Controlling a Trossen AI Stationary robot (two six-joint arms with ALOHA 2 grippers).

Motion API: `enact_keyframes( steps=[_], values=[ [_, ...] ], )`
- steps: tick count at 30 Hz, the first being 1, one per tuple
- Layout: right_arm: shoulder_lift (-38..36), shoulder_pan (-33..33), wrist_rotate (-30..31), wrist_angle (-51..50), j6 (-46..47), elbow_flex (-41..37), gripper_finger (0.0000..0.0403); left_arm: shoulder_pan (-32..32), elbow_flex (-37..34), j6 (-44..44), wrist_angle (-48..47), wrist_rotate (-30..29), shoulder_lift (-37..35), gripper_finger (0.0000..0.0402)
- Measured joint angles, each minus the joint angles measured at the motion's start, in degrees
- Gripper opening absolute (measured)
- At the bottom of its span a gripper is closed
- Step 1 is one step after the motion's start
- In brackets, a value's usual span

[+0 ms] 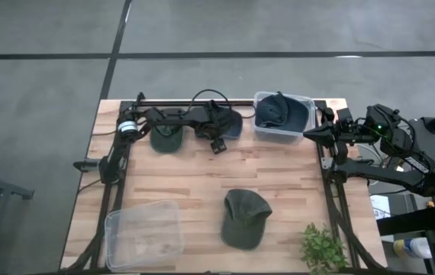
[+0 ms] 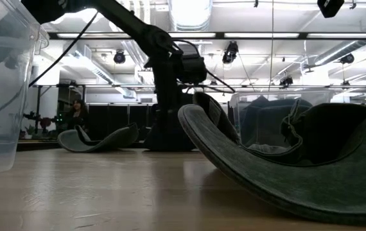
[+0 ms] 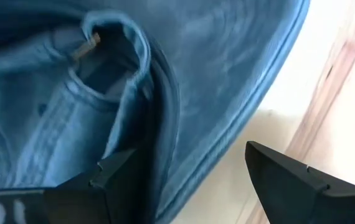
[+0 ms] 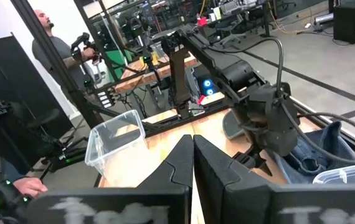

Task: Pick & Place hat
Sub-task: Put the blue cap into the top transparent bin

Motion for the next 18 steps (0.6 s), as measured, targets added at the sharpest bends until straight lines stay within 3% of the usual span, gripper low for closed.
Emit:
enact_keyframes(
  steps=[11, 14, 18],
  values=[
    [0.0, 0.0, 0.0, 0.0, 0.0, 0.0, 0.0008, 0.0, -3.7, -0.3, 4.6, 0.3, 0.0, 0.0261],
    [0.0, 0.0, 0.0, 0.0, 0.0, 0.0, 0.0008, 0.0, -4.7, -0.5, 5.4, 0.5, -0.1, 0.0233],
    [0.0, 0.0, 0.0, 0.0, -0.1, 0.0, 0.0008, -0.1, -5.2, -1.2, 5.9, 1.0, -0.2, 0.016]
  ],
)
